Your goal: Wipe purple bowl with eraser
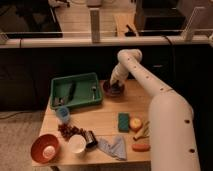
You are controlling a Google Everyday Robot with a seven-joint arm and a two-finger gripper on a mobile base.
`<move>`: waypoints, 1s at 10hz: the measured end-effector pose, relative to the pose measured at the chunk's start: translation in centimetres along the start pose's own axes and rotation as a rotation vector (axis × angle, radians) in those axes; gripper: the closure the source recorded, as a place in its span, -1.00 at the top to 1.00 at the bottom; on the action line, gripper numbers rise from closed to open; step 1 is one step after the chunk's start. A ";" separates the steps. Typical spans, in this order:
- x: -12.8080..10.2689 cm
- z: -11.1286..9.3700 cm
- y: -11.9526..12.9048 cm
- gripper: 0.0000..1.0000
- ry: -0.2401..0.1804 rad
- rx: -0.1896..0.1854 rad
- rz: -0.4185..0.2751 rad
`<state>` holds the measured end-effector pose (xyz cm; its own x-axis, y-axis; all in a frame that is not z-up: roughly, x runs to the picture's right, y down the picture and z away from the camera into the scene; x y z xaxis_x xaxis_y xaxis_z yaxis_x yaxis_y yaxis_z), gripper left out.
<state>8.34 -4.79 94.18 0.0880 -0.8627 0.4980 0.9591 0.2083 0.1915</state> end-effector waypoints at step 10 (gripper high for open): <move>-0.6 1.3 0.3 -1.00 -0.018 -0.037 -0.027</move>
<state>8.20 -3.62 94.99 0.0573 -0.8594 0.5080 0.9705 0.1674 0.1737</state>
